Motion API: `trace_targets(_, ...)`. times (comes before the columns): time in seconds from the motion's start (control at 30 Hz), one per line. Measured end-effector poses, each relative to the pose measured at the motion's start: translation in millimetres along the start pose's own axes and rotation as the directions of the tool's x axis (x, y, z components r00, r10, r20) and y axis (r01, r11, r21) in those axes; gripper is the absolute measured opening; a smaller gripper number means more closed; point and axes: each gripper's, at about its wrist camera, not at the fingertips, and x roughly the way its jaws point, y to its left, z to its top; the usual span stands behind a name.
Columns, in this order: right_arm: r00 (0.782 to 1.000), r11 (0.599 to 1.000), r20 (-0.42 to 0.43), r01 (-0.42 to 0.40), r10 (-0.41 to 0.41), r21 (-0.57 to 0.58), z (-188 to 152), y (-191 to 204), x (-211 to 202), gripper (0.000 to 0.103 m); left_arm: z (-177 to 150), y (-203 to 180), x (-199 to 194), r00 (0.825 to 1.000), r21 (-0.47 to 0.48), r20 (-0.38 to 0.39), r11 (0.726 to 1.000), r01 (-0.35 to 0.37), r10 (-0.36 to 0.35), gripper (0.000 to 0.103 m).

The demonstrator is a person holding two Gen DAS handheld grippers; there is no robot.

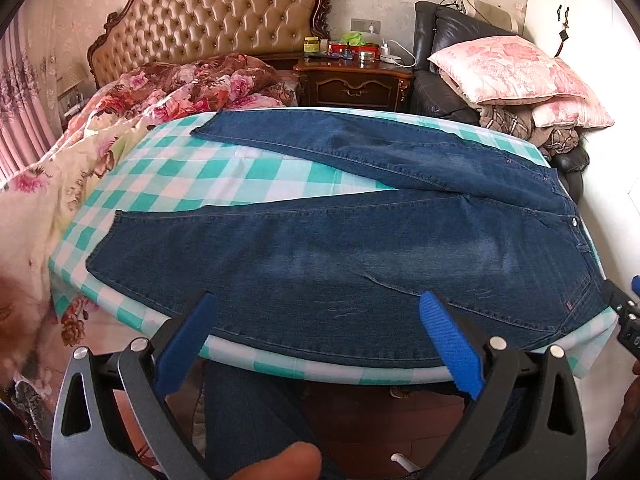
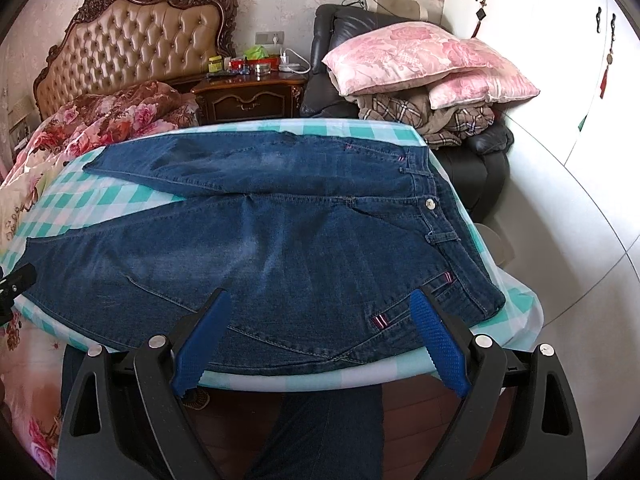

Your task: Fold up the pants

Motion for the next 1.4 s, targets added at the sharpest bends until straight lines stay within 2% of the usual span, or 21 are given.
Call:
trace_targets(0.07,1.0,1.0,-0.013,0.002,-0.002,-0.009,1,1,5,0.088,0,2,4,0.999,-0.014,-0.001,0.999,0.043,-0.043,0.101)
trace_targets(0.33,0.999,1.0,-0.037,0.009,-0.009,-0.001,4,-1,19,0.088,0,-1,15,0.99,0.007,0.018,0.99,0.14,-0.14,0.101)
trace_targets(0.53,0.998,1.0,-0.057,0.016,-0.015,0.013,7,-8,30,0.088,0,-4,28,0.979,0.019,-0.038,0.979,0.202,-0.201,0.101)
trace_targets(1.1,0.992,0.998,-0.126,-0.003,0.011,0.068,18,-25,67,0.088,12,7,57,0.98,0.018,-0.069,0.982,0.188,-0.187,0.101)
trace_targets(1.23,0.987,0.987,-0.139,-0.056,0.076,0.148,46,-60,98,0.088,12,5,70,0.977,0.027,-0.1,0.981,0.194,-0.19,0.101)
trace_targets(1.4,0.987,0.974,-0.159,0.035,0.001,0.225,110,-130,165,0.088,13,3,85,0.974,0.033,-0.128,0.981,0.193,-0.188,0.101)
